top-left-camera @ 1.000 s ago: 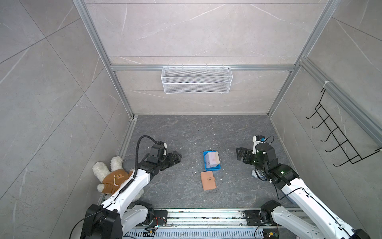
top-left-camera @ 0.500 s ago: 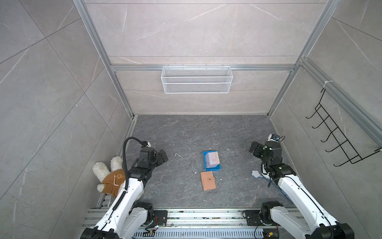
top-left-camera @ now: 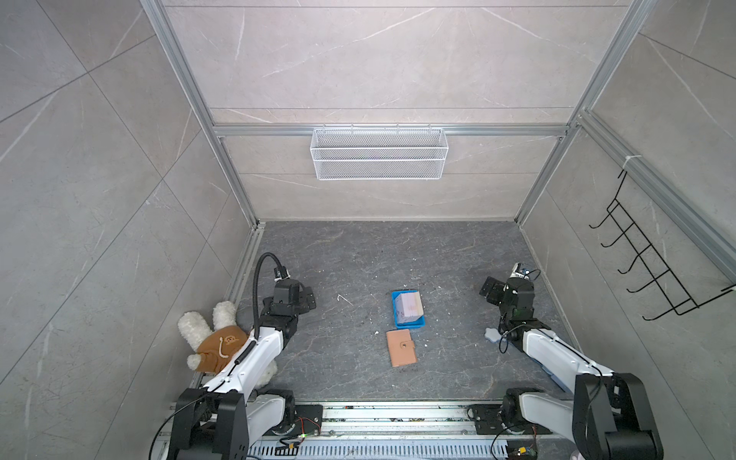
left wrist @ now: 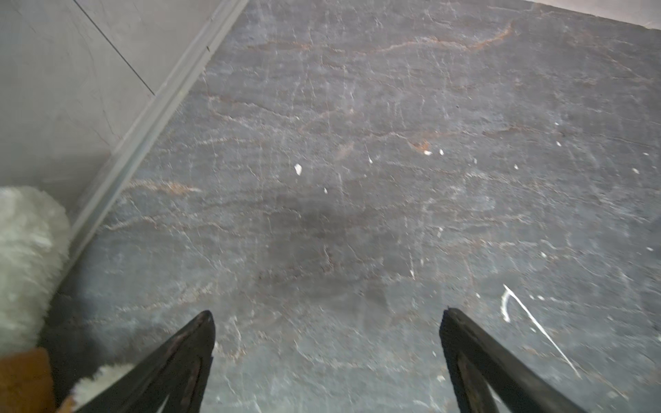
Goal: Insert credit cards into a card holder
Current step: Reset both arms
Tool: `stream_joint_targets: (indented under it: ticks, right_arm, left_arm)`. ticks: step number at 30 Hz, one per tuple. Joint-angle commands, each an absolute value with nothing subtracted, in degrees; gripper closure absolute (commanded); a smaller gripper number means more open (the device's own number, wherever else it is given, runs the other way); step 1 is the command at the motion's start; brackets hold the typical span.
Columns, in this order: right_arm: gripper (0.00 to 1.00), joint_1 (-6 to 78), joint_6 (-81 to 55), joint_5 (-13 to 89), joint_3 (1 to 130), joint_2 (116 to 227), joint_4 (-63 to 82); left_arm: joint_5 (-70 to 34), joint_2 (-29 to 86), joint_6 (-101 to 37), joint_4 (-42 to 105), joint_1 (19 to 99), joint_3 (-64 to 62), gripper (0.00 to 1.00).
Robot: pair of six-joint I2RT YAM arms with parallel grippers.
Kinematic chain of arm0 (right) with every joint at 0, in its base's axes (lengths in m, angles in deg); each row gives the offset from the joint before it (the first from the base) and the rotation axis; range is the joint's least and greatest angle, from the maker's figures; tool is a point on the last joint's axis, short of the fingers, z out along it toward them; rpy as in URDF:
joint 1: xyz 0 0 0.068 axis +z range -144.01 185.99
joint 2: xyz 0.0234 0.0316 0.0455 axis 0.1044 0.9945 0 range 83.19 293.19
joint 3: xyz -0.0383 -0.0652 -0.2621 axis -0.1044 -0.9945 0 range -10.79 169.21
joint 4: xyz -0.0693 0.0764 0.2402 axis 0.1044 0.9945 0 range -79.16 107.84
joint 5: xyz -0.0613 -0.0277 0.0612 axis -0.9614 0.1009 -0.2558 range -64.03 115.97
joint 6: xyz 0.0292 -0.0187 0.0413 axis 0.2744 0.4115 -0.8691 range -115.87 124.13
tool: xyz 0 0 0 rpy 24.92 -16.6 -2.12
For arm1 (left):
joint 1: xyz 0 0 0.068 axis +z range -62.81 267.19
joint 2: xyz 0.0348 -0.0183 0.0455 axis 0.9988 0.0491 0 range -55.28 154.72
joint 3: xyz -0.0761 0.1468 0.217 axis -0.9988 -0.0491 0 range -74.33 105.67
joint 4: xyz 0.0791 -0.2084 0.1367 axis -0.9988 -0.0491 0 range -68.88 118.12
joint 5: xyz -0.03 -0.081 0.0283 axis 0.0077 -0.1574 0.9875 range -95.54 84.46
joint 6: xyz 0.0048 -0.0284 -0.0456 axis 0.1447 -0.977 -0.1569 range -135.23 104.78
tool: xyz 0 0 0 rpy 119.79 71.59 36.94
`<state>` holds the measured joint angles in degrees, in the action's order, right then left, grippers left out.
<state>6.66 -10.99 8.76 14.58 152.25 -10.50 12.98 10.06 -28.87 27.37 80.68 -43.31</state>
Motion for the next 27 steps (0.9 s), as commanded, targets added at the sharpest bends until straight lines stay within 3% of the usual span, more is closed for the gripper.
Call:
stream_joint_targets:
  ticks: [1,10,18,27]
  right_arm:
    - [0.0,6.49,-7.9,7.69,13.1,155.34,-20.96]
    - [0.01,6.53,-4.98,10.59,10.51,159.49,-29.34]
    - [0.0,7.82,-2.24,13.48,7.06,163.7,-39.63]
    - [0.0,9.22,-0.98,12.53,4.95,169.89,-49.54]
  left_arm:
    - [12.46,12.63,-22.33,39.38,83.21,-45.69,0.01]
    - [3.16,21.7,-17.67,59.22,86.08,-49.72,0.01]
    - [1.42,26.37,-14.63,72.0,87.32,-53.18,0.01]
    - [-1.46,29.98,-16.52,73.25,90.19,-52.17,0.0]
